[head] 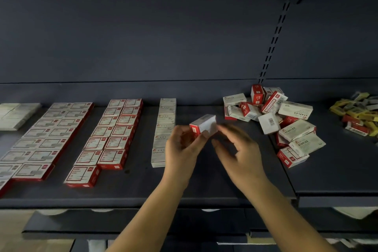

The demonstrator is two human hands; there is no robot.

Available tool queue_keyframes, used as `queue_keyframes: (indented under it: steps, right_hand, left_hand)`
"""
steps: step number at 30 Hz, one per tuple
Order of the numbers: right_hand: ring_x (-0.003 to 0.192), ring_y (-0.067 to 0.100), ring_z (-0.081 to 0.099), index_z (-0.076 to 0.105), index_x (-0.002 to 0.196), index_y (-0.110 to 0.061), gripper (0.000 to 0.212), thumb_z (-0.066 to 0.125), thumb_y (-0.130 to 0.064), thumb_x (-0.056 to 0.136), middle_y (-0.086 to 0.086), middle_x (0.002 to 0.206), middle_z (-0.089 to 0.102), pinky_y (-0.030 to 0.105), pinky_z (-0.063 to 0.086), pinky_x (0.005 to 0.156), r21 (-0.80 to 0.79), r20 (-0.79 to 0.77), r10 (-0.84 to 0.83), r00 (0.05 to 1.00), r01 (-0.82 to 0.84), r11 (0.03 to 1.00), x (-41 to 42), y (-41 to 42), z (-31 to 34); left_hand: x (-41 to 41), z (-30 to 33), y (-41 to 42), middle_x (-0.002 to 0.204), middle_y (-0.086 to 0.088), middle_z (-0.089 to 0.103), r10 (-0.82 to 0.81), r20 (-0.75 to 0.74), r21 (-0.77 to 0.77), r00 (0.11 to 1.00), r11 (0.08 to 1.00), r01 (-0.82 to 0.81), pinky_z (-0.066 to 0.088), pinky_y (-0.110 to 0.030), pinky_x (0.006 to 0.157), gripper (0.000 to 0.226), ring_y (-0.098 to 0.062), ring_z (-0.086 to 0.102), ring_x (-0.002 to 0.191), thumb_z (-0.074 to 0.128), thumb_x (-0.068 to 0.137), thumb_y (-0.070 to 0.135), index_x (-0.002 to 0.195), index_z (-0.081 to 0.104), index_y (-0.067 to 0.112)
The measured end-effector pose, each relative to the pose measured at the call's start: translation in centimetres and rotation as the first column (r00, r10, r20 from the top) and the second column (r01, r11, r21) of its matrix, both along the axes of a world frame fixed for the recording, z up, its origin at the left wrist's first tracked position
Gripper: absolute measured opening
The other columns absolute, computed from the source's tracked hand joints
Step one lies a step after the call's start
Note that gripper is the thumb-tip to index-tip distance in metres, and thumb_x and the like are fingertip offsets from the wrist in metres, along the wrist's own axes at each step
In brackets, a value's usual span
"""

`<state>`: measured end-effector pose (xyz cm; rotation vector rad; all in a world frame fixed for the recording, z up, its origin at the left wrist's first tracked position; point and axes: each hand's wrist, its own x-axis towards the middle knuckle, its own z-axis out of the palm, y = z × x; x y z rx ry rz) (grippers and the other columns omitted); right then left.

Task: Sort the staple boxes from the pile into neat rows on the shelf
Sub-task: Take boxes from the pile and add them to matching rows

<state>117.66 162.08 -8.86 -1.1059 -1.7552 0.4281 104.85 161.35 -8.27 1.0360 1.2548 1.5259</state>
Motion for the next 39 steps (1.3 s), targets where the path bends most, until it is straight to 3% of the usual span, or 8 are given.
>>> queue_keyframes:
  steps: [3, 7, 10, 14, 16, 20, 33, 39]
  right_hand:
    - [0.097, -0.006, 0.058, 0.062, 0.115, -0.019, 0.037, 0.057, -0.042, 0.087, -0.003, 0.108, 0.064, 0.005, 0.044, 0.076, -0.206, -0.161, 0.049, 0.986, -0.082, 0.975, -1.3, -0.7, 0.8]
    - [0.082, -0.01, 0.06, 0.06, 0.101, -0.036, 0.016, 0.053, -0.041, 0.087, -0.008, 0.094, 0.066, 0.003, 0.041, 0.064, -0.286, -0.29, 0.07, 0.955, -0.157, 0.945, -2.7, -1.1, 1.9]
    - [0.087, -0.004, 0.064, 0.064, 0.1, -0.031, 0.021, 0.059, -0.04, 0.082, -0.007, 0.092, 0.071, 0.008, 0.046, 0.07, -0.356, -0.415, 0.065, 0.908, -0.228, 0.907, -3.3, -1.0, 2.2]
    - [0.091, 0.014, 0.068, 0.069, 0.097, -0.015, 0.023, 0.056, -0.028, 0.082, 0.002, 0.093, 0.073, 0.022, 0.054, 0.076, -0.419, -0.65, -0.026, 0.759, -0.33, 0.846, -3.2, -0.3, 2.4]
    - [0.09, 0.022, 0.069, 0.07, 0.093, -0.009, 0.025, 0.055, -0.026, 0.081, 0.009, 0.091, 0.073, 0.028, 0.056, 0.077, -0.455, -0.756, -0.089, 0.648, -0.424, 0.783, -3.0, -0.1, 2.5]
    - [0.084, 0.021, 0.069, 0.076, 0.078, -0.012, 0.024, 0.056, -0.026, 0.076, 0.011, 0.085, 0.072, 0.032, 0.057, 0.075, -0.471, -0.812, -0.129, 0.569, -0.507, 0.722, -2.9, -0.2, 2.6]
    - [0.079, 0.023, 0.069, 0.074, 0.089, -0.01, 0.042, 0.071, -0.045, 0.067, 0.017, 0.089, 0.071, 0.029, 0.057, 0.069, -0.474, -0.811, -0.107, 0.575, -0.538, 0.697, -1.7, -0.1, 2.4]
    - [0.077, 0.021, 0.069, 0.066, 0.096, -0.002, 0.036, 0.05, -0.027, 0.075, 0.014, 0.086, 0.071, 0.027, 0.057, 0.066, -0.488, -0.815, -0.081, 0.573, -0.605, 0.629, -1.7, -0.1, 2.6]
  left_hand:
    - [-0.4, -0.1, -0.1, 0.085, -0.012, 0.066, 0.033, -0.09, 0.061, 0.995, 0.998, -0.027, 0.054, -0.052, 0.079, 0.025, -0.034, 0.063, 0.084, 0.077, 0.072, 0.026, 0.085, 0.06, 0.015]
    - [-1.0, 0.0, -0.3, 0.082, 0.005, 0.064, 0.067, -0.332, 0.13, 0.941, 0.991, -0.024, 0.05, -0.017, 0.069, 0.015, -0.002, 0.061, 0.078, 0.07, 0.081, 0.011, 0.094, 0.061, 0.013]
    - [-1.3, 0.2, -0.4, 0.1, 0.007, 0.064, 0.087, -0.479, 0.22, 0.873, 0.975, 0.024, 0.046, -0.008, 0.072, 0.029, 0.001, 0.061, 0.09, 0.069, 0.081, 0.005, 0.108, 0.063, 0.015]
    - [-2.3, -0.6, -0.2, 0.114, 0.003, 0.056, 0.206, -0.673, 0.393, 0.711, 0.913, 0.108, 0.049, -0.013, 0.083, 0.036, -0.011, 0.058, 0.104, 0.067, 0.079, 0.008, 0.116, 0.064, 0.008]
    - [-2.8, -1.0, 0.1, 0.115, 0.003, 0.054, 0.284, -0.685, 0.468, 0.671, 0.877, 0.107, 0.046, -0.016, 0.091, 0.035, -0.013, 0.056, 0.105, 0.064, 0.081, 0.018, 0.114, 0.065, 0.008]
    - [-3.6, -1.2, 0.6, 0.11, 0.004, 0.054, 0.367, -0.659, 0.564, 0.656, 0.819, 0.109, 0.046, -0.02, 0.087, 0.028, -0.013, 0.054, 0.099, 0.063, 0.082, 0.021, 0.107, 0.07, 0.009]
    - [-3.8, -0.9, -0.2, 0.107, -0.001, 0.062, 0.266, -0.614, 0.556, 0.743, 0.814, 0.167, 0.048, -0.018, 0.088, 0.025, -0.007, 0.06, 0.101, 0.068, 0.08, 0.012, 0.104, 0.068, 0.004]
    - [-4.5, -0.7, -0.5, 0.127, 0.019, 0.047, 0.1, -0.618, 0.389, 0.78, 0.901, 0.193, 0.04, -0.01, 0.095, 0.058, 0.005, 0.047, 0.12, 0.067, 0.077, 0.035, 0.13, 0.049, 0.022]
